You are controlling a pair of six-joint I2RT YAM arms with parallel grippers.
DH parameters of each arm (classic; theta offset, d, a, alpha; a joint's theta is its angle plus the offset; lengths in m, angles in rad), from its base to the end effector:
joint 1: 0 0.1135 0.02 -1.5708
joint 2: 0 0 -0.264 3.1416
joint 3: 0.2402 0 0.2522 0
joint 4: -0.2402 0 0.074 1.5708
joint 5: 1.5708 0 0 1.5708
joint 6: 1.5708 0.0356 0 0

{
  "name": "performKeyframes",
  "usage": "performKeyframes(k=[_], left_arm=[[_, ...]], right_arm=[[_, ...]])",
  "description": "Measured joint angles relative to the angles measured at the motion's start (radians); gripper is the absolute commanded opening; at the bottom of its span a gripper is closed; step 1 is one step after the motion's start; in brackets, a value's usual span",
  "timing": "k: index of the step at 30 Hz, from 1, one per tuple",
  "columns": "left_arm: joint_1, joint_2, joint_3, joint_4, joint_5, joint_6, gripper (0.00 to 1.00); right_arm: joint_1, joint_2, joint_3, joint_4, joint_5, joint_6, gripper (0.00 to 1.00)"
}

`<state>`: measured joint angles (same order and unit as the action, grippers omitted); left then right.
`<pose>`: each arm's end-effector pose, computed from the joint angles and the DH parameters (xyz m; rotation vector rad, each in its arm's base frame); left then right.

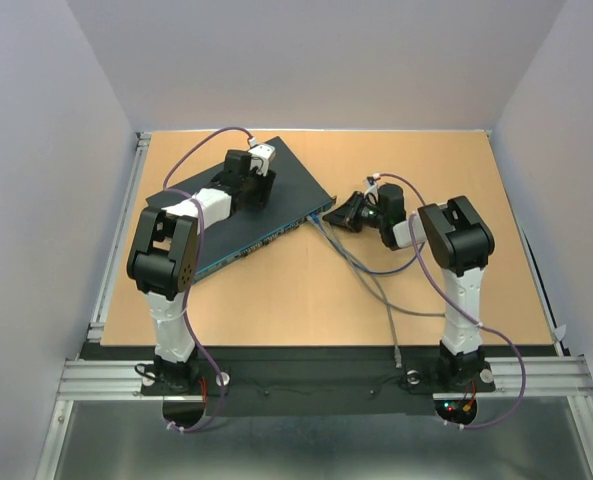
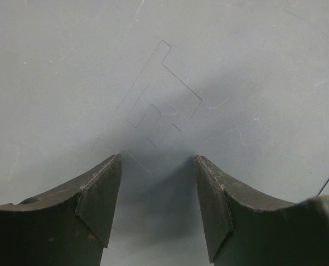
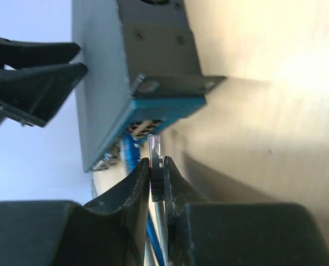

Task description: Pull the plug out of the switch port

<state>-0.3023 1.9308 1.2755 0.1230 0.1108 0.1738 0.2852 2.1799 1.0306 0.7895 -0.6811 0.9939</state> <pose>0.4170 -0.1342 0.2034 0.5611 2.0293 -0.1937 0.3978 0.1400 0.0953 0.2446 2.1403 1.4593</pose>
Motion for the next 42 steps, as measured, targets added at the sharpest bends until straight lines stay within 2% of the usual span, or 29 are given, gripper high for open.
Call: performKeyframes(k=[5,12,15,19,24,31,37,42], left_arm=[[0.0,-0.002,0.0,0.0,0.0,0.001,0.66],[-0.002,-0.014,0.0,-0.003,0.006,0.006,0.66],[-0.002,-0.02,0.0,-0.008,0.013,0.009,0.66],[-0.002,-0.025,-0.003,-0.01,0.019,0.016,0.66],[-0.002,-0.031,-0.008,-0.013,0.026,0.023,0.66],[-0.002,-0.044,-0.019,-0.016,0.035,0.029,0.66],[-0.002,-0.048,-0.02,-0.016,0.038,0.035,0.66],[-0.002,-0.048,-0.021,-0.016,0.039,0.042,0.66]], right_arm=[[0.0,-0.019,-0.034,-0.052,-0.006,-0.038,0.0],[-0.011,-0.191,-0.079,-0.234,0.081,-0.174,0.0],[-0.05,-0.239,-0.065,-0.308,0.147,-0.243,0.01],[-0.135,-0.226,-0.025,-0.37,0.204,-0.282,0.0],[-0.229,-0.12,0.14,-0.42,0.251,-0.289,0.0],[-0.296,-0.01,0.414,-0.472,0.344,-0.26,0.01],[-0.34,-0.016,0.587,-0.499,0.433,-0.258,0.0],[-0.352,-0.09,0.636,-0.522,0.497,-0.307,0.0]])
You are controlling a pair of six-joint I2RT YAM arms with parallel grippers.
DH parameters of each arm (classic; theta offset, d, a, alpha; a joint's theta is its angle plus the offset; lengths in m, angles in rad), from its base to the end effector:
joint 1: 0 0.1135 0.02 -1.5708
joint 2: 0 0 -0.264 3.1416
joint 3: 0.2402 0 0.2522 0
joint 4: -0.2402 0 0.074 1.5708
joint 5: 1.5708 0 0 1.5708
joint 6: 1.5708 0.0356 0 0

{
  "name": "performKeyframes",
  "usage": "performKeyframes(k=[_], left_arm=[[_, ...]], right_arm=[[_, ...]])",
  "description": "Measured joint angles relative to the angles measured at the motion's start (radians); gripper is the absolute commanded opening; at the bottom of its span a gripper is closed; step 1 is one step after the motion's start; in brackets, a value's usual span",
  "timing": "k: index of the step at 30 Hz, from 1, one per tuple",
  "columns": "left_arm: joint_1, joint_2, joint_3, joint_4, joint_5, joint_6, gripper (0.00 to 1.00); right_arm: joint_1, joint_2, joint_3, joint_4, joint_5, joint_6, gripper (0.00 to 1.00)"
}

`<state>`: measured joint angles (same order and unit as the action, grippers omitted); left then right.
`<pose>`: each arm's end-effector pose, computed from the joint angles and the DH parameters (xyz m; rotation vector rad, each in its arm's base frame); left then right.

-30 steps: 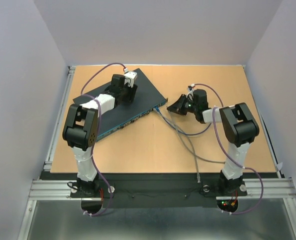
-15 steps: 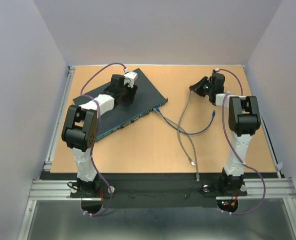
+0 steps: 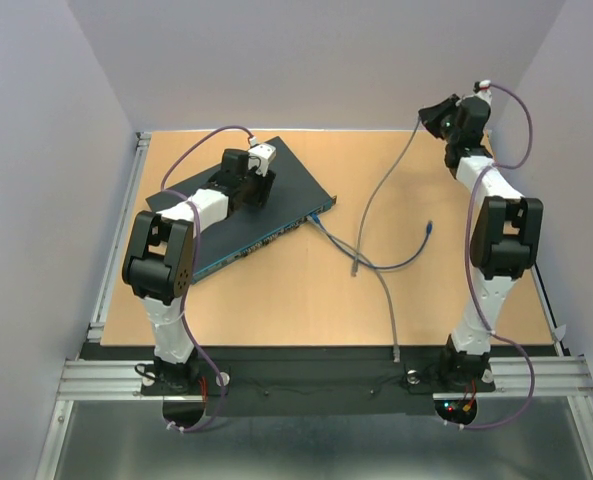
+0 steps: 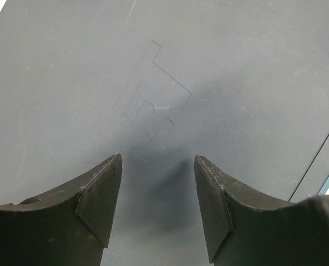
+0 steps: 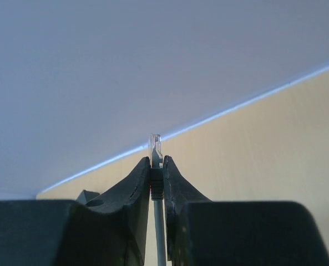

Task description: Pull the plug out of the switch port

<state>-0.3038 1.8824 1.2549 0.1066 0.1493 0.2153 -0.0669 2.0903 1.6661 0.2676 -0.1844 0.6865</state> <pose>0.4079 -0.1334 0.2152 0.6240 1.9969 -0.2097 0.5060 -0.0274 0.2795 0.5178 1.6865 0.6130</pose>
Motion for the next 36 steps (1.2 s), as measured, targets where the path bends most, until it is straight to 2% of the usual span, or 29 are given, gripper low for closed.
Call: performKeyframes(k=[10,17,21,26,32,36], left_arm=[[0.0,-0.001,0.0,-0.002,0.002,0.005,0.66],[0.0,-0.038,-0.003,-0.024,0.011,0.01,0.66],[0.0,-0.064,-0.003,-0.025,0.019,0.012,0.66],[0.0,-0.072,-0.003,-0.032,0.027,0.012,0.66],[0.0,-0.072,-0.003,-0.047,0.031,0.012,0.66],[0.0,-0.072,-0.003,-0.048,0.034,0.012,0.66]], right_arm=[[-0.004,-0.292,-0.026,-0.045,0.117,-0.169,0.0],[-0.019,-0.394,-0.059,-0.134,0.066,-0.268,0.0],[-0.019,-0.447,-0.172,-0.154,0.011,-0.298,0.0],[-0.019,-0.392,-0.293,-0.172,-0.029,-0.309,0.0],[-0.02,-0.205,-0.306,-0.198,-0.049,-0.306,0.0],[-0.038,-0.114,-0.304,-0.223,-0.008,-0.289,0.01]])
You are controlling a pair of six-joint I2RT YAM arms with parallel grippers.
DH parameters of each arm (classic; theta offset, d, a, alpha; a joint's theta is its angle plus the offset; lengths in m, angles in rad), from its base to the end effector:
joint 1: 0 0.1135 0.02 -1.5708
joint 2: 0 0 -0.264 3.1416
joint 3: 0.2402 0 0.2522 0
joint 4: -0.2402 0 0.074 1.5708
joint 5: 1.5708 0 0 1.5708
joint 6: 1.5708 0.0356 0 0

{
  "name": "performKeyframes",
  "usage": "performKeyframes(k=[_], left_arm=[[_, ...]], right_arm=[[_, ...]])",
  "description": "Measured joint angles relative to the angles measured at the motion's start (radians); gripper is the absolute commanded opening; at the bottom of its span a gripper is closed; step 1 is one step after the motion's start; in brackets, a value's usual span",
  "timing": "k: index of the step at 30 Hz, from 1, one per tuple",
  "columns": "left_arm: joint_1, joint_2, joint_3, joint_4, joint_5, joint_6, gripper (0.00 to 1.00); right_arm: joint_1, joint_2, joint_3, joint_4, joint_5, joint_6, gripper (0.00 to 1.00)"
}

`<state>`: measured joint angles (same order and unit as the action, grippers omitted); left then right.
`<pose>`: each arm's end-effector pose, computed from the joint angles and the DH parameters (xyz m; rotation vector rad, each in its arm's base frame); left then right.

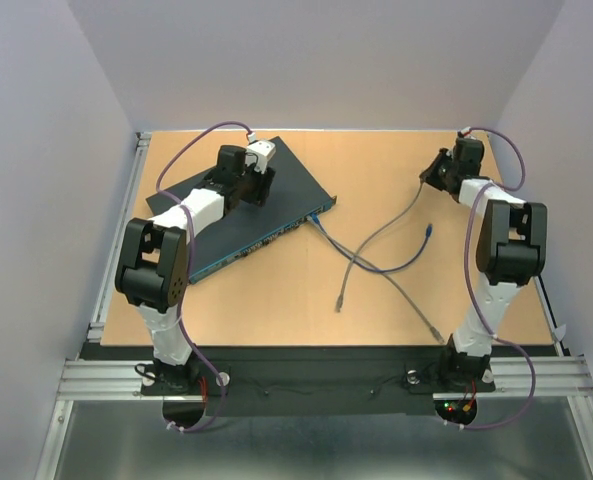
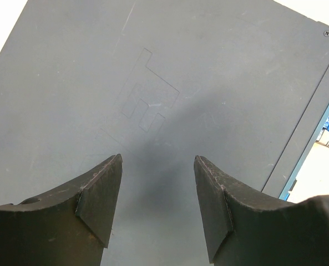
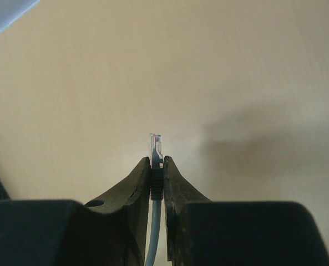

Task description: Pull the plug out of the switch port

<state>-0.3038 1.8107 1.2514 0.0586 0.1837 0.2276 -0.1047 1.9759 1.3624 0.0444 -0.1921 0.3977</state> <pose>0.3967 -0.1312 0.2385 0.6519 1.9655 -0.2370 0.4489 -0.0403 0.2054 0.4243 2.1094 0.3765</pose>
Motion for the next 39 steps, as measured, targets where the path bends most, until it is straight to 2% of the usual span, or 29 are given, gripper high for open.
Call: performKeyframes(k=[13,23,25,26,30,31,36,39], left_arm=[[0.0,-0.003,0.0,-0.019,0.006,0.003,0.66],[-0.005,-0.011,0.0,-0.024,0.011,0.004,0.66],[-0.005,-0.015,0.0,-0.027,0.012,0.006,0.66],[-0.007,-0.015,0.0,-0.027,0.012,0.007,0.66],[-0.015,-0.019,0.0,-0.028,0.014,0.011,0.66],[-0.017,-0.019,0.0,-0.029,0.015,0.011,0.66],[-0.034,-0.019,0.0,-0.034,0.015,0.012,0.66],[-0.048,-0.019,0.0,-0.037,0.015,0.015,0.66]], right_arm=[[-0.117,-0.015,0.004,-0.012,0.215,0.047,0.01],[-0.179,-0.043,-0.019,-0.007,0.285,0.067,0.02],[-0.179,-0.043,-0.026,-0.008,0.29,0.066,0.4],[-0.179,-0.043,-0.028,-0.008,0.289,0.064,0.52],[-0.178,-0.044,-0.032,-0.007,0.25,0.066,0.87],[-0.177,-0.044,-0.035,-0.007,0.233,0.065,1.0],[-0.151,-0.082,-0.09,-0.009,0.178,0.048,1.0],[-0.087,-0.159,-0.142,-0.016,0.15,0.014,0.99]])
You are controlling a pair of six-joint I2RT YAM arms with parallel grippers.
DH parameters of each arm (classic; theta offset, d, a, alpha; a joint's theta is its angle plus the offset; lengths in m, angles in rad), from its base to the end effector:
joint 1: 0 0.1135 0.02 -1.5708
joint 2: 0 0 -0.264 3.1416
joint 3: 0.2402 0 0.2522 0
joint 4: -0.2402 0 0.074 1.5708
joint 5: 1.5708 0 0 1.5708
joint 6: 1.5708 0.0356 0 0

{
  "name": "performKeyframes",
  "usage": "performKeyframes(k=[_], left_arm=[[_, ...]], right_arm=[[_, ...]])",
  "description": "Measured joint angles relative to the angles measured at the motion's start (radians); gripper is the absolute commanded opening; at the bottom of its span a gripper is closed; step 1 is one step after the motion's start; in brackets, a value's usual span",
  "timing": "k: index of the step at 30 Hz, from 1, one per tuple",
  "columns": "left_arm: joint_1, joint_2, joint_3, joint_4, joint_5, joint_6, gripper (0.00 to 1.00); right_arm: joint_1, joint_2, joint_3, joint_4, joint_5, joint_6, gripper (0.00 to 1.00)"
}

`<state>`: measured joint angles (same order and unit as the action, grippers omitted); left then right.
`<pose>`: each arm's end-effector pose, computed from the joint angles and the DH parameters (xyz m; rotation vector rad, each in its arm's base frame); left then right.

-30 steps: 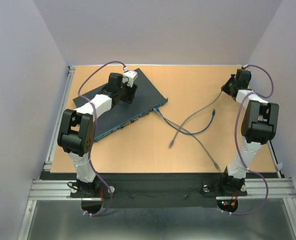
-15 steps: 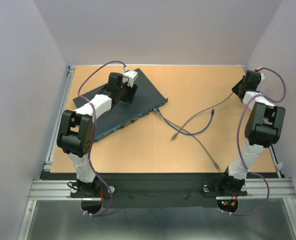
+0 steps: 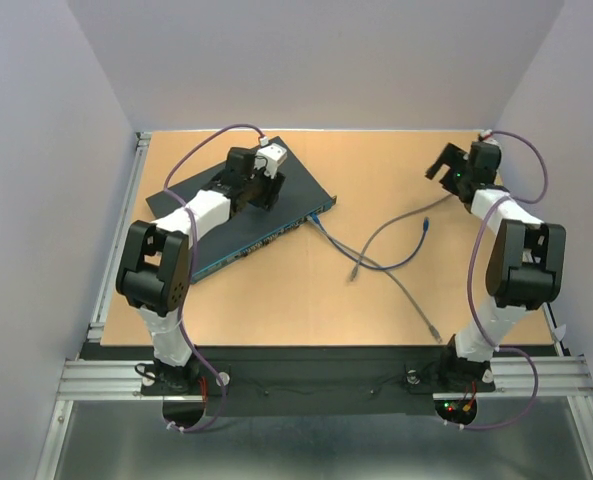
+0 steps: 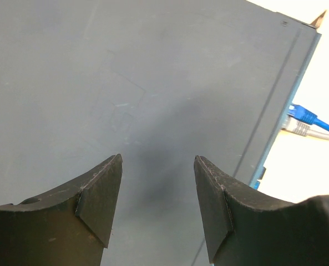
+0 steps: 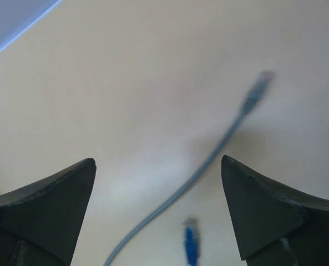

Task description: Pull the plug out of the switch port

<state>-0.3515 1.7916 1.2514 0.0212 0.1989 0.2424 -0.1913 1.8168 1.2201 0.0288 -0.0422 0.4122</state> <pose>0.3856 -0.1489 0.2425 0.7261 1.9600 -0.2739 0.4058 -0.0771 0.2226 0.6132 2.0536 0.1744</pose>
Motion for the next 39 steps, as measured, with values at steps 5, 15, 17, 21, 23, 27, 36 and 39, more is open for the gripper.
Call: performKeyframes(k=[5,15,17,21,23,27,36,39], left_arm=[[-0.019,0.0,-0.002,-0.011,-0.001,0.012,0.66],[-0.021,0.0,-0.034,-0.021,-0.023,0.027,0.66],[-0.021,0.0,-0.034,-0.018,-0.024,0.027,0.66],[-0.021,0.0,-0.044,-0.014,-0.027,0.028,0.66],[-0.021,0.001,-0.048,-0.015,-0.027,0.029,0.66],[-0.021,0.006,-0.048,-0.009,-0.027,0.029,0.66],[-0.021,0.012,-0.048,-0.002,-0.027,0.029,0.66],[-0.021,0.013,-0.048,-0.002,-0.027,0.028,0.66]], right_arm=[[0.178,-0.08,-0.031,0.042,-0.219,-0.039,0.92],[0.462,0.151,-0.07,0.312,-0.619,0.129,0.63],[0.468,0.206,-0.07,0.333,-0.64,0.159,0.59],[0.469,0.253,-0.07,0.357,-0.651,0.2,0.59],[0.47,0.263,-0.07,0.387,-0.664,0.227,0.59],[0.475,0.291,-0.069,0.451,-0.69,0.276,0.57],[0.494,0.378,-0.036,0.534,-0.716,0.383,0.46],[0.494,0.396,-0.036,0.564,-0.723,0.417,0.43]])
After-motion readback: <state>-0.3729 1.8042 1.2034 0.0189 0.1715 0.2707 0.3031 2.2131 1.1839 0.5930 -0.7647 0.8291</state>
